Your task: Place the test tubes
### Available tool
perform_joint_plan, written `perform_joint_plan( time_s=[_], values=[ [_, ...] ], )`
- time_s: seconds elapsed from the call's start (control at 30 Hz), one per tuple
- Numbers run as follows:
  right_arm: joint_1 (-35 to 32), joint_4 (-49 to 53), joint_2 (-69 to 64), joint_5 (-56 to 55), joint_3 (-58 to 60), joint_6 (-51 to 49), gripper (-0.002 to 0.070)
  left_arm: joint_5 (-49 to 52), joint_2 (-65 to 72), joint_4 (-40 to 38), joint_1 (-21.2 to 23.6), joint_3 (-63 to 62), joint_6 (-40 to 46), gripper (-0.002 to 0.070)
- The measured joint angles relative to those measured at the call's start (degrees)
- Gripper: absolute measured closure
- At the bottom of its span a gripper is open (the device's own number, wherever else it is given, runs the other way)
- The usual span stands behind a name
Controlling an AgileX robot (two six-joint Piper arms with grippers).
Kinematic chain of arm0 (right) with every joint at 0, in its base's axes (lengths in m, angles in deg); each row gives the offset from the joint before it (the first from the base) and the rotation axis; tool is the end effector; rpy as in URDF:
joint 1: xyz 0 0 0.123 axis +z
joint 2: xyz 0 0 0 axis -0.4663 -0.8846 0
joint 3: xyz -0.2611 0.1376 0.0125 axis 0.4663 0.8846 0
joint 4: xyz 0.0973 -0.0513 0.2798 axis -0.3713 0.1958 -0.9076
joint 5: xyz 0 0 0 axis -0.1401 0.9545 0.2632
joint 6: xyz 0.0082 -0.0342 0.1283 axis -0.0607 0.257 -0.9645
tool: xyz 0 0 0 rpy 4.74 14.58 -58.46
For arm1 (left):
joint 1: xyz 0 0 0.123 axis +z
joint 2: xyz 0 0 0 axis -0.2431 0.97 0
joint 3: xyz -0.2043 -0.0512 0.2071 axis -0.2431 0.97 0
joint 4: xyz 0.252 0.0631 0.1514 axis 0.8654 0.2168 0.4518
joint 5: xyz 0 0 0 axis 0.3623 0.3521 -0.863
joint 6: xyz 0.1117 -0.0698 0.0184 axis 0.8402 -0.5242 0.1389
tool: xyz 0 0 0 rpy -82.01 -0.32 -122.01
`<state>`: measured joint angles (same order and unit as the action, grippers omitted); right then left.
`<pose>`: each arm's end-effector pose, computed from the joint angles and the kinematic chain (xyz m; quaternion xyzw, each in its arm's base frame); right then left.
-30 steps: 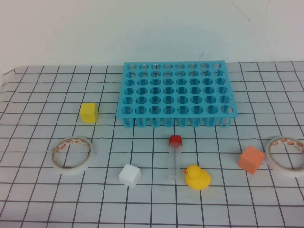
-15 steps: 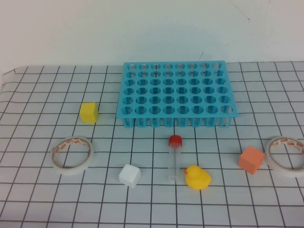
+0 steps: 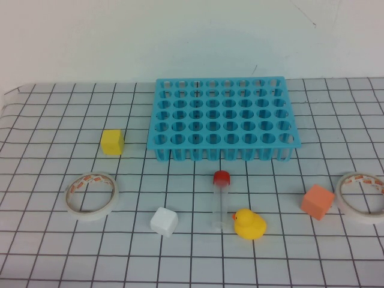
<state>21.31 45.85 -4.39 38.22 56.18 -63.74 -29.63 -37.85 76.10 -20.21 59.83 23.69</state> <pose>0.1313 -0.0205 0.1653 -0.0150 0.7930 -0.1059 0.5998 0.1331 -0.0138 0.1706 0.0048 0.7823 -0.0603 0.6199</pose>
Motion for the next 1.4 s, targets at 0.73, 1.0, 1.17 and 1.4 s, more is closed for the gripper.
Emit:
perform_joint_plan(
  time_s=[0.73, 1.0, 1.17, 1.4],
  values=[
    [0.0, 0.3, 0.0, -20.2, 0.5, 0.0, 0.0678, -18.8, 0.0, 4.8, 0.0, 0.1, 1.2, 0.0676],
    [0.0, 0.4, 0.0, -44.7, 0.5, 0.0, 0.0678, -48.9, 0.0, 6.0, 0.0, 0.1, 1.2, 0.0677],
    [0.0, -0.3, 0.0, -48.1, 0.5, -2.2, 0.0678, -55.6, 0.0, 6.3, 0.0, 0.1, 1.2, 0.0677],
    [0.0, -6.1, 0.0, -53.9, 0.0, -16.1, 0.0678, -55.8, 0.0, 4.4, 0.0, -0.6, -1.3, 0.0677]
  ],
)
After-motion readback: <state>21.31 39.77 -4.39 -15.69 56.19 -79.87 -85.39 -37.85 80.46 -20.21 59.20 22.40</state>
